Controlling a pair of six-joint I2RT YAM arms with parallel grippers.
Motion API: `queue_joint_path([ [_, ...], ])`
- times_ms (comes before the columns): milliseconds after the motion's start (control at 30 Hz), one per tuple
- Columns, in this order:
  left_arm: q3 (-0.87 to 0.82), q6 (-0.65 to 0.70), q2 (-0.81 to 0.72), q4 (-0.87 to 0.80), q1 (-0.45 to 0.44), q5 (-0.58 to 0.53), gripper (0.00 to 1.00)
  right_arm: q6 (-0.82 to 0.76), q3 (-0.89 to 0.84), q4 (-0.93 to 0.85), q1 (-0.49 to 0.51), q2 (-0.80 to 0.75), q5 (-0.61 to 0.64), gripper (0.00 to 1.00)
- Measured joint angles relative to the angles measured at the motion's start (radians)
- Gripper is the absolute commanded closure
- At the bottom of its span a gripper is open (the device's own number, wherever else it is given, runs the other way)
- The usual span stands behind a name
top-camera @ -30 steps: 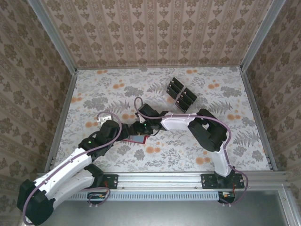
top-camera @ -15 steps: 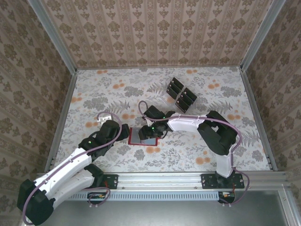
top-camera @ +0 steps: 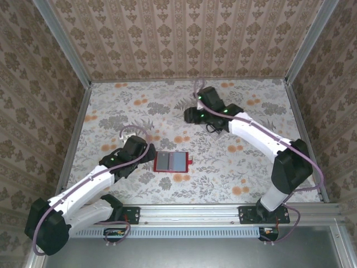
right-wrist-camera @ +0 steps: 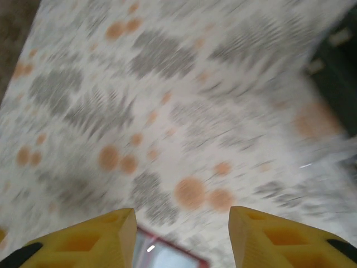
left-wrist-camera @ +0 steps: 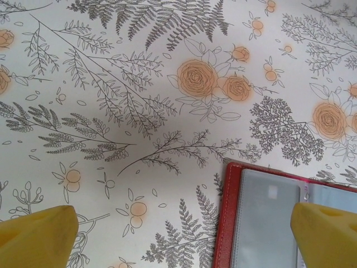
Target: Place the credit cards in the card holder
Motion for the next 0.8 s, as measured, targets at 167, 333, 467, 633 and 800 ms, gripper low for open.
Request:
queue_joint_path([
  [167, 0.012, 0.023, 0.019, -0.01, 0.011, 0.001, 0.0, -0.059, 0.108, -0.122, -0.074, 0.047, 0.097, 0.41],
  [333, 0.031, 0.039, 0.021, -0.023, 0.021, -0.002, 0.0, -0.153, 0.241, -0.252, -0.086, 0.151, 0.155, 0.42],
  [467, 0.04, 0.045, 0.024, -0.029, 0.038, -0.002, 0.0, -0.211, 0.309, -0.346, -0.086, 0.255, 0.192, 0.45],
  [633, 0.064, 0.054, 0.065, -0.036, 0.051, 0.003, 0.0, -0.249, 0.31, -0.419, -0.086, 0.344, 0.256, 0.46],
  [800, 0.075, 0.061, 0.116, -0.032, 0.058, 0.024, 0.0, -0.27, 0.301, -0.435, -0.086, 0.351, 0.319, 0.47],
])
